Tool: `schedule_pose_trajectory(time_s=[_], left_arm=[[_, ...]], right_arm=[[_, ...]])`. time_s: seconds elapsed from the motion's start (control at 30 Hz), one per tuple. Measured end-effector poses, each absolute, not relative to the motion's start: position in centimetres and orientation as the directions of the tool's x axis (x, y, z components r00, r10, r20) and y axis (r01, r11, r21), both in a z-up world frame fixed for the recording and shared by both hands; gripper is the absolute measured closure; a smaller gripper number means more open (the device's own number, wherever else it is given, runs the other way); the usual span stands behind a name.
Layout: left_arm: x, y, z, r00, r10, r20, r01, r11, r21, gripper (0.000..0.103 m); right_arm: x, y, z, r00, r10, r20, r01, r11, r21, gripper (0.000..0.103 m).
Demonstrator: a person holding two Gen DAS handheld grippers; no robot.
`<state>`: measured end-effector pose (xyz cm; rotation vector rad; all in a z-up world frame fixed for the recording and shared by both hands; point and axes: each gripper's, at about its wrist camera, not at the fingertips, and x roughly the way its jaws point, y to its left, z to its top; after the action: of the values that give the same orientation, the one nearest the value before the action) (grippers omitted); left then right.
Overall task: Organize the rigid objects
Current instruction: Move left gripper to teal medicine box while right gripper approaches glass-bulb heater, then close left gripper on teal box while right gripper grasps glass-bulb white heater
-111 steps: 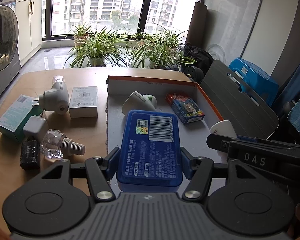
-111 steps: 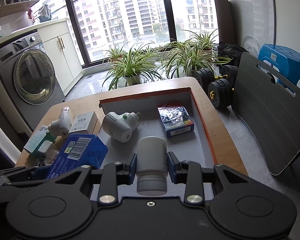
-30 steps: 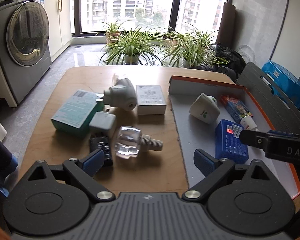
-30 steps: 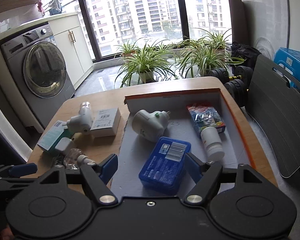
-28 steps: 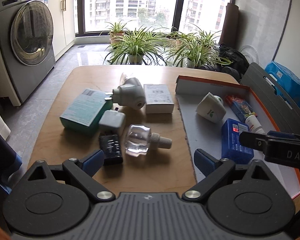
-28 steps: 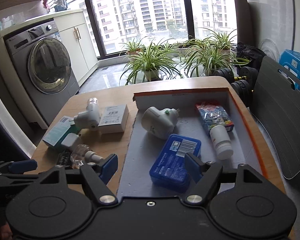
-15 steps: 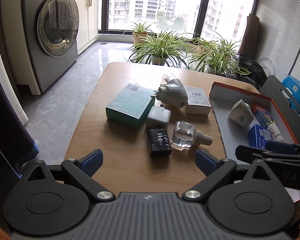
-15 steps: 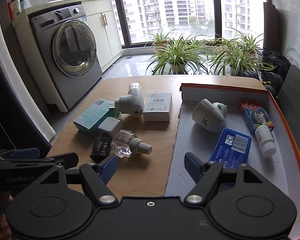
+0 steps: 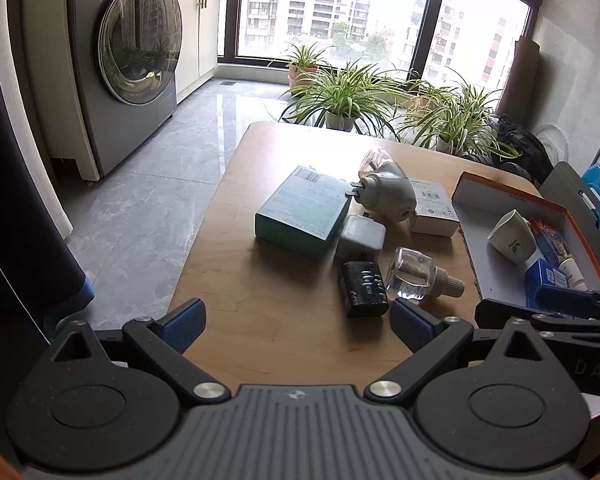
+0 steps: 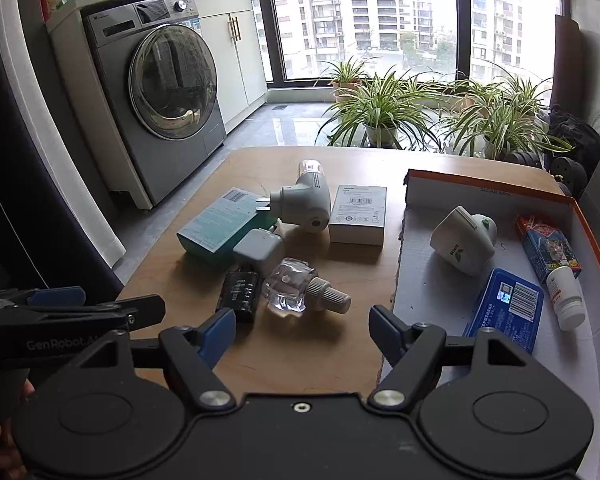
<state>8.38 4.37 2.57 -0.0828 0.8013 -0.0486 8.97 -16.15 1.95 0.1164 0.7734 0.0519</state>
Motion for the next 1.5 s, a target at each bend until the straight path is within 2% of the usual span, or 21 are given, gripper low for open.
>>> schedule_pose_trajectory(time_s=[0.6,1.17,1.5], left_arm=[[13.5,6.0,0.8,0.669,-0.029,-0.743,0.021,1.0,-0.02,0.002],[21.1,4.5,-1.6,0.645,-0.128,-0.753,0.201,0.98,0.006,0.0],[23.5,5.4,-2.4,0.641,-0.16,-0.751,0.203,0.978,-0.035,0.0]], right_arm=[[10.3,-16.8,0.8,0.7,0.112,-0.705,-0.012,0.989,0.145,0.016],[11.3,-19.3,0.3,0.713,0.112,-0.692,0.008,0.986,0.167,0.015],[12.1,-20.6,-0.1,0.713,0.114,-0.692,0.006,0.986,0.169,0.015]])
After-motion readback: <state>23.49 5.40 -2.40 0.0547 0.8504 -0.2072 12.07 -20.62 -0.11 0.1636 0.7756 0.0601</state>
